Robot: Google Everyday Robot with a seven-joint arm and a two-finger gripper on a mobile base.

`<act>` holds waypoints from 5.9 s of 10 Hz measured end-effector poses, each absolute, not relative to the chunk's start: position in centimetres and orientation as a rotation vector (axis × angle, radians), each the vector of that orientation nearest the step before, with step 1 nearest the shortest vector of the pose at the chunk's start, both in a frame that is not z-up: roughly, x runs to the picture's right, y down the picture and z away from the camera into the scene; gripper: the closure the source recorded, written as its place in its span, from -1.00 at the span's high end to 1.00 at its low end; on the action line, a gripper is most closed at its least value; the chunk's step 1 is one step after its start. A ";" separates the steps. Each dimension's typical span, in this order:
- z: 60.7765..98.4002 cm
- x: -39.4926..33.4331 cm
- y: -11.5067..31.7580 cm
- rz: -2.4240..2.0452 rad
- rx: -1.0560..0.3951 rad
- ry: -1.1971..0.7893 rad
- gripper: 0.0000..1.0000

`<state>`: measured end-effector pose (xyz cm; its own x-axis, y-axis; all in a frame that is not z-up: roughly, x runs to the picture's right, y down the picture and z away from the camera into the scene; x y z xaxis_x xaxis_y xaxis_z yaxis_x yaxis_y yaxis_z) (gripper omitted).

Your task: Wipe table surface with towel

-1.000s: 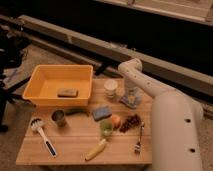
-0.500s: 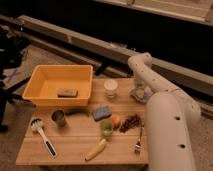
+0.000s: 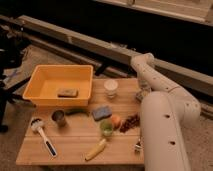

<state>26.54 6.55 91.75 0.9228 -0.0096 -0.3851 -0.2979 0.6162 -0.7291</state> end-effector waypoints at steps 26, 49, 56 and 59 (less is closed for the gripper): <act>97.8 15.3 -0.7 -0.005 -0.779 0.119 -1.00; 88.0 17.4 8.2 -0.441 -0.915 -0.224 0.40; 86.2 10.9 4.8 -0.465 -0.780 -0.364 0.60; 83.7 10.7 -0.7 -0.414 -0.712 -0.379 0.60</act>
